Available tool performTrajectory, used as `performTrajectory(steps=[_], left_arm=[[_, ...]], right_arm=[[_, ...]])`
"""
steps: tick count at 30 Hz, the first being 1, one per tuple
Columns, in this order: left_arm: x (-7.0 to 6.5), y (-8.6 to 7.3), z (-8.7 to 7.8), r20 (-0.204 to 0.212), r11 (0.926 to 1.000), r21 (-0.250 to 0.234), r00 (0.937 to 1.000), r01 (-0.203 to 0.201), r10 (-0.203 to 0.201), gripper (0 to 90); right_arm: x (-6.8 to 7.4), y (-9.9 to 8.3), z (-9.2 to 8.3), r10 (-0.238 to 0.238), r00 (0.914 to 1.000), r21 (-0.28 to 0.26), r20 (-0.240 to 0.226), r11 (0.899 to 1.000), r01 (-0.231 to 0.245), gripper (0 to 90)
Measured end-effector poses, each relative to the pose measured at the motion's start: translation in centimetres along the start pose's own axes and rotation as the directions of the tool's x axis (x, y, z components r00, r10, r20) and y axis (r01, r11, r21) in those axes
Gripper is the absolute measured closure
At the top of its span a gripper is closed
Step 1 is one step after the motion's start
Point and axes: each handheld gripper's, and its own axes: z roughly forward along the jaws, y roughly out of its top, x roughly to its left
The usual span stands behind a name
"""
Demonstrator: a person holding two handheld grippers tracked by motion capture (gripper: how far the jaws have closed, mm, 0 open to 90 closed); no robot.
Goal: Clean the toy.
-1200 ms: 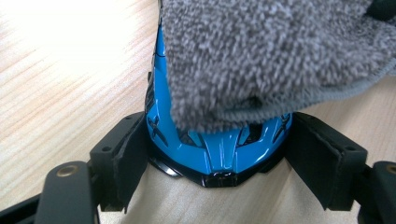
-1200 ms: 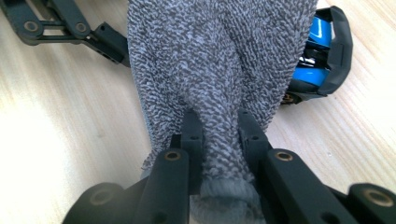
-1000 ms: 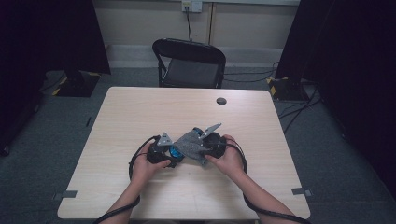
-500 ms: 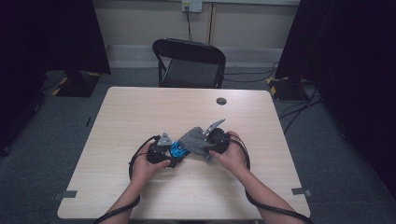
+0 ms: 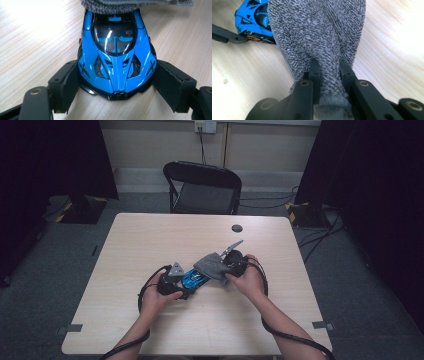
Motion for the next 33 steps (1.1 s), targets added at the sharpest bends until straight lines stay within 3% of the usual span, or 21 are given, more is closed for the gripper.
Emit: performTrajectory(steps=[9, 16, 22, 28, 33], left_arm=[[0.0, 0.0, 0.0, 0.000, 1.0000, 0.000, 1.0000, 0.000, 0.000, 22.9], [0.0, 0.0, 0.0, 0.000, 1.0000, 0.001, 1.0000, -0.001, 0.001, 22.9], [0.0, 0.0, 0.0, 0.000, 1.0000, 0.000, 1.0000, 0.000, 0.000, 22.9], [0.0, 0.0, 0.0, 0.000, 1.0000, 0.000, 1.0000, 0.000, 0.000, 22.9], [0.0, 0.0, 0.0, 0.001, 1.0000, 0.000, 1.0000, 0.001, -0.001, 22.9]], right_arm=[[-1.0, 0.6, 0.3, 0.030, 0.9993, 0.011, 0.022, 0.999, -0.030, 76.9], [-2.3, 0.5, 0.7, 0.083, 0.9957, 0.013, 0.039, 0.996, -0.084, 77.0], [-3.2, -0.2, 1.0, 0.123, 0.9921, 0.002, 0.024, 0.992, -0.123, 77.0], [-3.9, -0.9, 0.4, 0.125, 0.9912, 0.004, 0.045, 0.992, -0.125, 76.9], [-4.7, -1.9, -0.6, 0.145, 0.9878, -0.030, 0.056, 0.989, -0.144, 77.0]])
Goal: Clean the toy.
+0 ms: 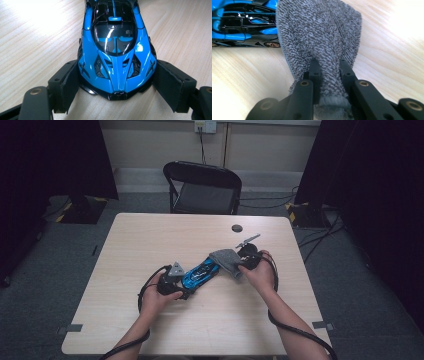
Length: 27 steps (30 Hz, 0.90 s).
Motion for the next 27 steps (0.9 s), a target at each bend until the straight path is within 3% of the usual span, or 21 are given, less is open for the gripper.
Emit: performTrajectory(steps=[5, 10, 19, 27], left_arm=[[0.0, 0.0, 0.0, 0.000, 1.0000, 0.000, 1.0000, 0.000, 0.000, 22.9], [0.0, 0.0, 0.0, 0.000, 1.0000, 0.000, 1.0000, -0.001, 0.001, 22.9], [0.0, 0.0, 0.0, 0.000, 1.0000, 0.001, 1.0000, -0.001, 0.001, 22.9], [0.0, 0.0, 0.0, 0.000, 1.0000, 0.001, 1.0000, -0.001, 0.001, 22.9]], right_arm=[[0.1, -0.3, -1.6, -0.007, 0.9997, -0.054, -0.022, 0.999, 0.006, 76.9], [2.0, -0.1, -2.9, -0.077, 0.9952, -0.096, -0.060, 0.993, 0.071, 76.9], [6.7, 0.2, -2.5, -0.220, 0.9697, -0.104, -0.107, 0.972, 0.209, 76.6], [9.1, 0.1, -0.5, -0.287, 0.9466, -0.076, -0.148, 0.958, 0.278, 76.6]])
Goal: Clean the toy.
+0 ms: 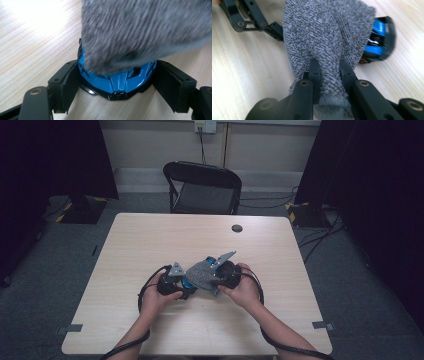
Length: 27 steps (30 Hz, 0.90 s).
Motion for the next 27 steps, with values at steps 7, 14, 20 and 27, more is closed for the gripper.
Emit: performTrajectory(steps=[7, 14, 20, 27], left_arm=[[0.0, 0.0, 0.0, 0.000, 1.0000, 0.000, 1.0000, 0.000, 0.000, 22.9], [0.0, 0.0, 0.0, -0.001, 1.0000, -0.003, 1.0000, 0.004, -0.004, 22.9], [0.0, 0.0, 0.0, 0.000, 1.0000, 0.000, 1.0000, 0.000, 0.000, 22.9], [0.0, 0.0, 0.0, -0.001, 1.0000, 0.000, 1.0000, 0.000, 0.000, 22.9]], right_arm=[[0.9, 0.7, 1.3, -0.033, 0.9994, 0.027, -0.005, 0.999, 0.033, 76.6], [1.5, 1.1, 1.5, -0.079, 0.9968, 0.043, -0.011, 0.996, 0.080, 76.6], [1.2, 0.8, 1.7, -0.079, 0.9968, 0.054, -0.015, 0.995, 0.080, 76.6], [0.4, 0.5, 1.7, -0.057, 0.9983, 0.061, -0.004, 0.996, 0.058, 76.6]])
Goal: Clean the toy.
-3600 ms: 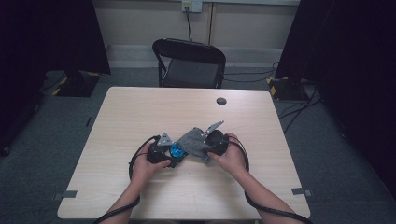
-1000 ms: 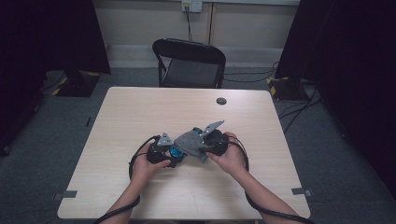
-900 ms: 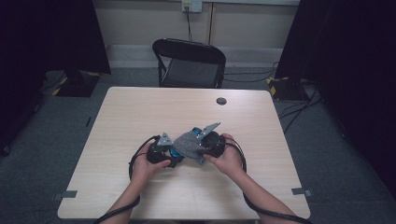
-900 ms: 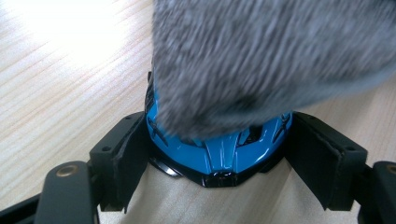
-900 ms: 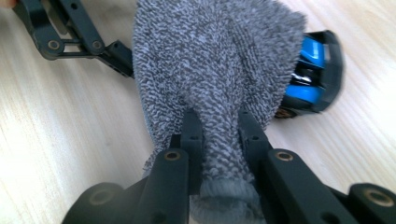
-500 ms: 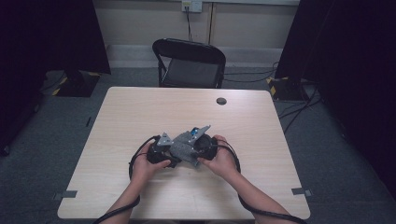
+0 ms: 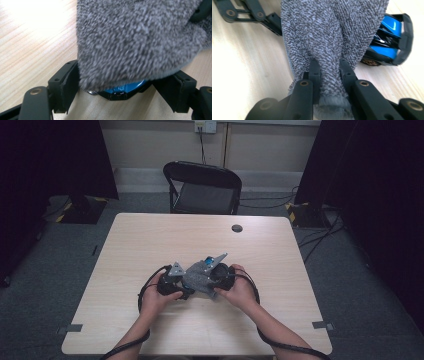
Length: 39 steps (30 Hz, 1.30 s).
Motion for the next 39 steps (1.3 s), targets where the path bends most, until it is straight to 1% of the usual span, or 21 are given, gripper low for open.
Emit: performTrajectory(steps=[1, 5, 10, 16, 19, 24, 30, 38, 39], left_arm=[[0.0, 0.0, 0.0, 0.000, 1.0000, 0.000, 1.0000, 0.000, 0.000, 22.9], [0.0, 0.0, 0.0, 0.000, 1.0000, 0.000, 1.0000, 0.000, 0.000, 22.9], [0.0, 0.0, 0.0, 0.000, 1.0000, 0.000, 1.0000, 0.001, -0.001, 22.9], [0.0, 0.0, 0.0, 0.000, 1.0000, -0.001, 1.0000, 0.001, -0.001, 22.9], [0.0, 0.0, 0.0, 0.000, 1.0000, -0.001, 1.0000, 0.001, -0.001, 22.9], [0.0, 0.0, 0.0, 0.000, 1.0000, 0.000, 1.0000, -0.001, 0.001, 22.9], [0.0, 0.0, 0.0, 0.000, 1.0000, 0.000, 1.0000, -0.001, 0.001, 22.9], [0.0, 0.0, 0.0, 0.000, 1.0000, 0.000, 1.0000, -0.001, 0.001, 22.9], [0.0, 0.0, 0.0, -0.001, 1.0000, -0.001, 1.0000, 0.000, 0.000, 22.9]], right_arm=[[0.0, 0.0, 0.0, 0.000, 1.0000, 0.000, 0.000, 1.000, 0.000, 76.6], [-1.1, -0.5, -0.4, 0.025, 0.9994, 0.008, 0.025, 1.000, -0.025, 76.6], [-2.3, -1.4, -0.7, 0.076, 0.9961, 0.010, 0.044, 0.997, -0.077, 76.6], [-3.8, -2.2, -1.2, 0.143, 0.9885, -0.002, 0.050, 0.990, -0.143, 76.6], [-4.3, -2.3, -1.3, 0.149, 0.9874, -0.004, 0.054, 0.989, -0.149, 76.6], [-5.0, -2.4, -1.5, 0.181, 0.9821, -0.008, 0.050, 0.983, -0.181, 76.6], [-5.7, -2.7, -1.8, 0.193, 0.9779, 0.004, 0.080, 0.981, -0.194, 76.6], [-6.7, -3.5, -2.0, 0.229, 0.9686, -0.001, 0.096, 0.973, -0.230, 76.6], [-6.9, -3.6, -2.0, 0.228, 0.9686, 0.001, 0.098, 0.973, -0.230, 76.6]])
